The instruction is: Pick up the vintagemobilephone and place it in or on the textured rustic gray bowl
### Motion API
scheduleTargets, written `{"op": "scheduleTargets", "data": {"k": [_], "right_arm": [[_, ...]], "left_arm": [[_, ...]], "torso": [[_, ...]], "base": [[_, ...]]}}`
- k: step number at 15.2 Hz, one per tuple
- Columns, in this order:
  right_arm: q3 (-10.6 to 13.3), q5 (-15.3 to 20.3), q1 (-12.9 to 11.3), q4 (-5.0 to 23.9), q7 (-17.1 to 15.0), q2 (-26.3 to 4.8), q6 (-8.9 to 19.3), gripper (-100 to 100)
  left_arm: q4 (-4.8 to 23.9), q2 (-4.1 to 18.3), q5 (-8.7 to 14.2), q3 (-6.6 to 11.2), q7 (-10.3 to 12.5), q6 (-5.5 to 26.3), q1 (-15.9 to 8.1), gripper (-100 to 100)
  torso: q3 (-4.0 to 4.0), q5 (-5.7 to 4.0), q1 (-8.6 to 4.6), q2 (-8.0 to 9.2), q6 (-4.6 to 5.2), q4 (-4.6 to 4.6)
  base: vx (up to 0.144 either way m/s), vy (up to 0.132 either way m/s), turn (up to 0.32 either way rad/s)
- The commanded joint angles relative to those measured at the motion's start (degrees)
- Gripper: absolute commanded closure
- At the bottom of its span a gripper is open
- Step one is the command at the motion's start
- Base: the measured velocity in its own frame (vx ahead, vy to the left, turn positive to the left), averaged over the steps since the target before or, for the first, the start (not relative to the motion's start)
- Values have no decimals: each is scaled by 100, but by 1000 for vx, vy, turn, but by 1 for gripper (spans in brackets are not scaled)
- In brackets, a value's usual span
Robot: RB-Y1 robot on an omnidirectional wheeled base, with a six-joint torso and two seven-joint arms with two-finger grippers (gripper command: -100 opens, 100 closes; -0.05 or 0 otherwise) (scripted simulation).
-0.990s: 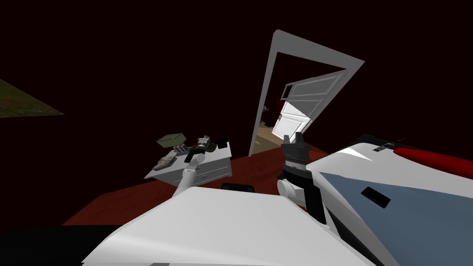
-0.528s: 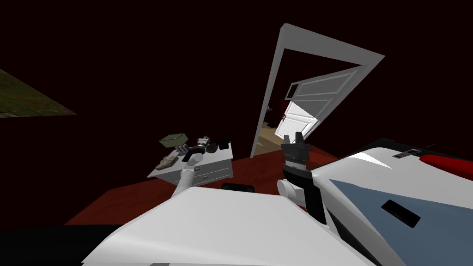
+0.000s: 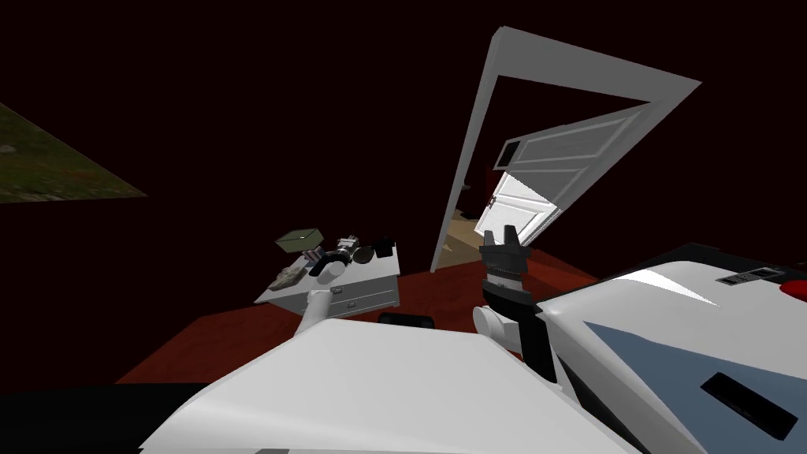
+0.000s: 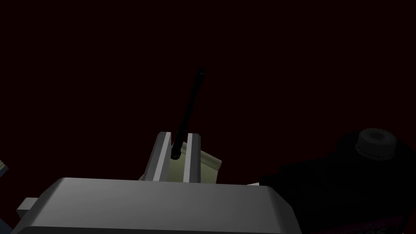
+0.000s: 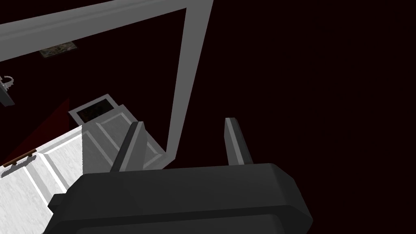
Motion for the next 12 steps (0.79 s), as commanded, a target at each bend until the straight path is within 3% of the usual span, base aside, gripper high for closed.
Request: {"op": "scheduleTargets", "data": {"k": [1,2,8,9,10,12], "right_arm": [[0,0,0,0,0,0,0,0],[0,0,0,0,0,0,0,0],[0,0,0,0,0,0,0,0],[0,0,0,0,0,0,0,0],[0,0,0,0,0,0,0,0],[0,0,-1,0,0,0,0,0]], "left_arm": [[22,-133,16,108,-12,256,20,100],[22,-133,16,108,-12,256,20,100],[10,-871,26,283,-40,694,17,100],[-15,-774,-2,267,-40,651,27,100],[-8,-801,-8,273,-38,677,23,-100],[-8,-800,-7,272,-39,680,24,-100]], "torso": [[0,0,0,0,0,0],[-9,8,12,-9,-5,-10],[-38,38,59,-37,-14,-40],[-36,37,58,-35,-12,-37],[-32,35,58,-29,-14,-33],[-25,34,59,-18,-14,-30]], "base": [[78,13,84],[68,9,56],[56,15,62],[17,-1,4],[8,-2,-2],[0,0,0]]}}
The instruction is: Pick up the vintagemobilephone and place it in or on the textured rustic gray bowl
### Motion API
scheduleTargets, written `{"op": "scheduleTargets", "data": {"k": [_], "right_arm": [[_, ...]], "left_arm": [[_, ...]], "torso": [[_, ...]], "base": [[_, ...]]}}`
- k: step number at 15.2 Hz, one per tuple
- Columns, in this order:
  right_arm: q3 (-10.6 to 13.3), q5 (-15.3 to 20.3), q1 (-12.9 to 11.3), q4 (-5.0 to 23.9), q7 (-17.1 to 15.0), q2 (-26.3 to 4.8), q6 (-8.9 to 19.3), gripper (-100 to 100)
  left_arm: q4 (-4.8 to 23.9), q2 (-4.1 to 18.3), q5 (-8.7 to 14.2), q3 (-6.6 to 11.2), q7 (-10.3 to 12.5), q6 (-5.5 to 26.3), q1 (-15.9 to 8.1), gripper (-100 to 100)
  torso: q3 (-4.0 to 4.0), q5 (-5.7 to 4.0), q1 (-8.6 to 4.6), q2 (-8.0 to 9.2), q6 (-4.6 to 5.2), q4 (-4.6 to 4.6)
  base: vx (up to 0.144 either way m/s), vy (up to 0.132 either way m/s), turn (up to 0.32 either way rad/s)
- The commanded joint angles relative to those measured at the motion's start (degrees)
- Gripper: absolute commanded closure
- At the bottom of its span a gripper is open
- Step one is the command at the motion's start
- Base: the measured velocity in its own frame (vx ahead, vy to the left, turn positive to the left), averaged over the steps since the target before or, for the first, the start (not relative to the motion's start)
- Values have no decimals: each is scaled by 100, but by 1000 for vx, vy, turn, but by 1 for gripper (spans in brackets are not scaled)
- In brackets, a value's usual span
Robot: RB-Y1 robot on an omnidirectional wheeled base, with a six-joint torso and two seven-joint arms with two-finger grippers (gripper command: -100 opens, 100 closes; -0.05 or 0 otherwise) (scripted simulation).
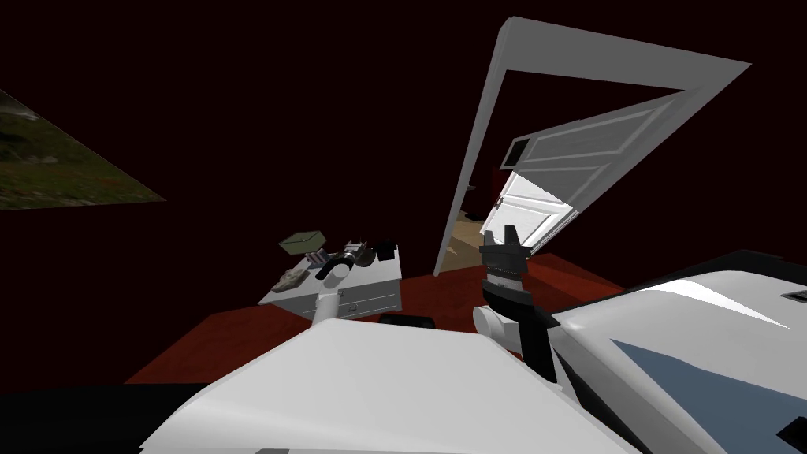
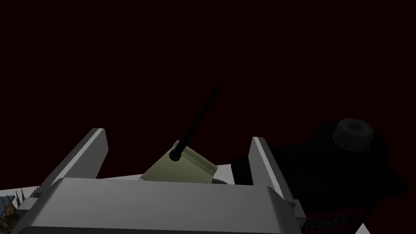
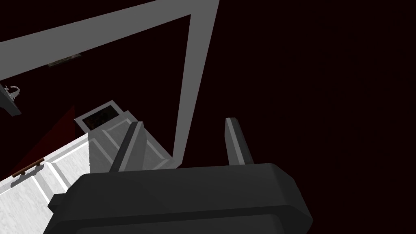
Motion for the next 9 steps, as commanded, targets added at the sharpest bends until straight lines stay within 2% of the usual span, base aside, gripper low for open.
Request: {"op": "scheduleTargets", "data": {"k": [1,2,3,6,8,9], "right_arm": [[0,0,0,0,0,0,0,0],[0,0,0,0,0,0,0,0],[0,0,0,0,0,0,0,0],[1,0,0,0,0,1,0,0],[1,0,0,0,0,1,0,0],[1,0,1,0,0,1,0,0]], "left_arm": [[0,0,0,0,0,0,0,-100],[0,0,0,0,0,0,0,-100],[-264,104,9,136,133,286,-7,-100],[-396,156,13,204,199,467,-11,-100],[-660,259,22,339,332,779,-18,-100],[-660,259,22,339,332,779,-18,-100]], "torso": [[0,0,0,0,0,0],[1,0,0,2,0,0],[2,0,0,3,0,1],[-3,-7,-28,-6,-1,-1],[-2,-8,-32,-4,-1,0],[-3,-8,-35,-6,-1,0]], "base": [[0,0,0],[0,0,0],[26,-44,70],[26,-79,66],[24,-80,59],[29,-81,53]]}}
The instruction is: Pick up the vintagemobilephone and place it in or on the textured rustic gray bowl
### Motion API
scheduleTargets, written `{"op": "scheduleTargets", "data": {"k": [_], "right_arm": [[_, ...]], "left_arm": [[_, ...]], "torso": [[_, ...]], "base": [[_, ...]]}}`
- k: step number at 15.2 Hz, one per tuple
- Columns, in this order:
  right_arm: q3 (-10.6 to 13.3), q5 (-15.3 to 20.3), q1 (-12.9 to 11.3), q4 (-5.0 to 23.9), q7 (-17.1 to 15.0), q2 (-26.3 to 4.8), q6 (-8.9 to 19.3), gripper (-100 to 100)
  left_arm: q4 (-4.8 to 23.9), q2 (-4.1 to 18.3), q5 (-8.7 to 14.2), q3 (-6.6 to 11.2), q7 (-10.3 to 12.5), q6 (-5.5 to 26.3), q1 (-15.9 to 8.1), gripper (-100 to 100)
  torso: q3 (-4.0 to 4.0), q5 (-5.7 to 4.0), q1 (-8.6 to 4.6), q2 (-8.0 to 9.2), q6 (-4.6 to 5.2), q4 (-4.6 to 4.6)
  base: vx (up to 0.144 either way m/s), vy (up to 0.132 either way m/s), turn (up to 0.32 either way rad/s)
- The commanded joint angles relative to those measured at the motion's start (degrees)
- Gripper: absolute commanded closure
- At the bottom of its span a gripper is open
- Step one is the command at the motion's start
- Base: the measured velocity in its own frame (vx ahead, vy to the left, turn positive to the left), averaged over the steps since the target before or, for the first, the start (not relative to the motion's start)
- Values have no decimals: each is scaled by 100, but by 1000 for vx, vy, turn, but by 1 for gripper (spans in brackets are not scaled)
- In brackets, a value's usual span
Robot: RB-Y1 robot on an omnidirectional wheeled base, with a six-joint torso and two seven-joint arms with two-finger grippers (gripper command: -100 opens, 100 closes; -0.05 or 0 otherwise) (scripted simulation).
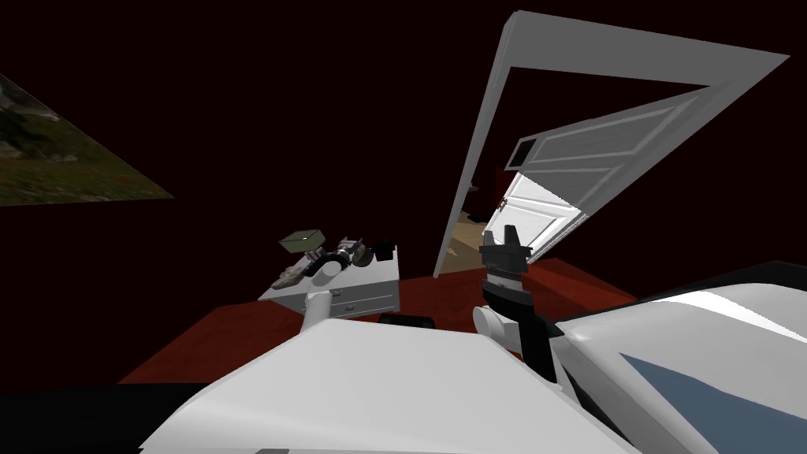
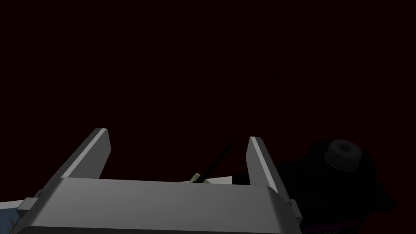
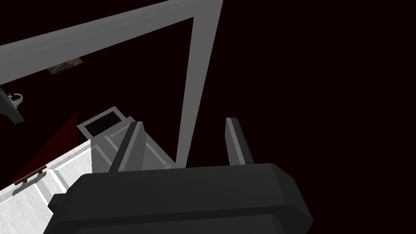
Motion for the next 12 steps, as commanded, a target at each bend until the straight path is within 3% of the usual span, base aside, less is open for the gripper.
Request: {"op": "scheduleTargets", "data": {"k": [1,5,7,12], "right_arm": [[0,0,0,0,0,0,0,0],[0,0,0,0,0,0,0,0],[0,0,0,0,0,0,0,0],[-1,0,0,0,0,-1,0,0]], "left_arm": [[-190,83,23,93,95,230,3,-100],[-454,187,32,229,228,542,-4,-100],[-717,291,40,364,361,833,-11,-100],[-689,261,20,344,351,809,-10,-100]], "torso": [[0,0,0,0,0,0],[0,0,1,1,0,0],[2,1,7,3,0,1],[4,6,27,7,1,1]], "base": [[29,-77,45],[24,-76,55],[17,-66,52],[9,-28,16]]}}
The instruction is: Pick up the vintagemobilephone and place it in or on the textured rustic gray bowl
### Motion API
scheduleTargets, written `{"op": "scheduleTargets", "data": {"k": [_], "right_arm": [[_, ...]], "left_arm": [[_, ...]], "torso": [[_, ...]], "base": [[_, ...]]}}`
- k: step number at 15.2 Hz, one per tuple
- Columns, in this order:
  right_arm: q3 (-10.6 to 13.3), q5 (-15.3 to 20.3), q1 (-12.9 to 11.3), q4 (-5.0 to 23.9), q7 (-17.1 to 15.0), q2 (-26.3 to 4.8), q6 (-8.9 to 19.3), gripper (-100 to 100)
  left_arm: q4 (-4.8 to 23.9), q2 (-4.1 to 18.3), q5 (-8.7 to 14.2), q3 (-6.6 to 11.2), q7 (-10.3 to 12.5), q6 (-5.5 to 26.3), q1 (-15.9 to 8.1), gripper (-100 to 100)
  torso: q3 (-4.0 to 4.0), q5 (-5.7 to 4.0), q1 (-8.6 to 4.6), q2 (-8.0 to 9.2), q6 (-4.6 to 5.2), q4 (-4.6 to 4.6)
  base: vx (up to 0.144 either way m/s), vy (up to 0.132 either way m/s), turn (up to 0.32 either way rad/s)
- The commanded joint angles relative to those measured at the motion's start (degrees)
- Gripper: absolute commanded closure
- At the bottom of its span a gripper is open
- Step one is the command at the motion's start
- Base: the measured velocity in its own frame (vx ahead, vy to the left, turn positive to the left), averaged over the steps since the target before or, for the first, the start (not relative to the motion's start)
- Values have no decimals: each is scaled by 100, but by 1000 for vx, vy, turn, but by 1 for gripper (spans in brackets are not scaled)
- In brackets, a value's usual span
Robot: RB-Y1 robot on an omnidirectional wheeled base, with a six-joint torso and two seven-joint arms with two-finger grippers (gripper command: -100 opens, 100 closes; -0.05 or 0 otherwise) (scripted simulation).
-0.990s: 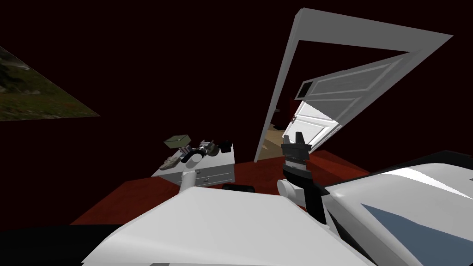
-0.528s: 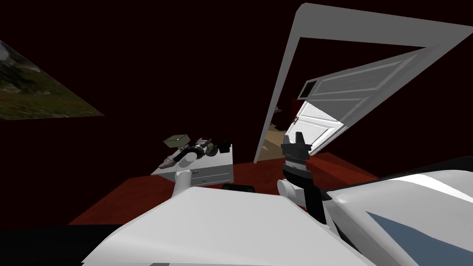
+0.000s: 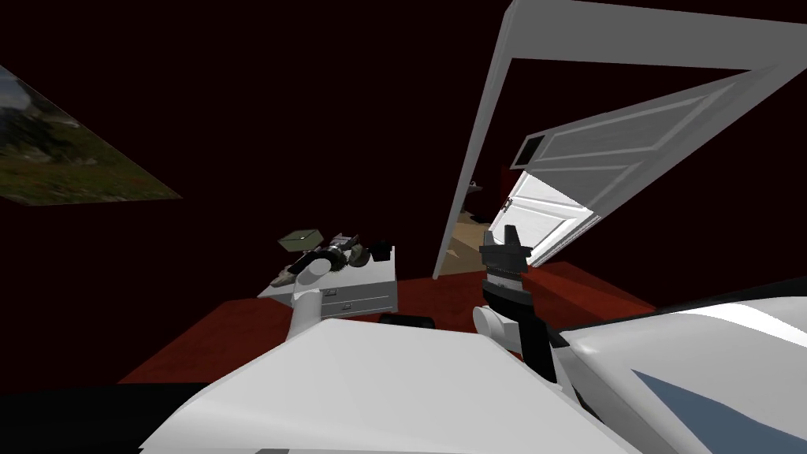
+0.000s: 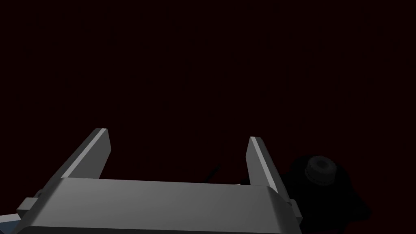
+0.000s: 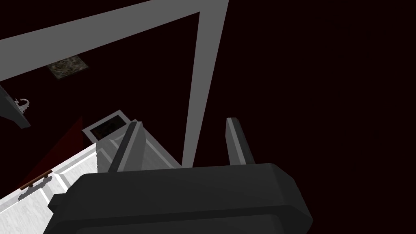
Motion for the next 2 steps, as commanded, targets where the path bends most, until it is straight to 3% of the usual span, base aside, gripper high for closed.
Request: {"op": "scheduleTargets", "data": {"k": [1,2], "right_arm": [[0,0,0,0,0,0,0,0],[0,0,0,0,0,0,0,0]], "left_arm": [[0,0,0,0,0,0,0,-100],[0,0,0,0,0,0,0,-100]], "torso": [[0,0,0,0,0,0],[0,1,2,1,0,0]], "base": [[0,0,0],[0,0,0]]}}
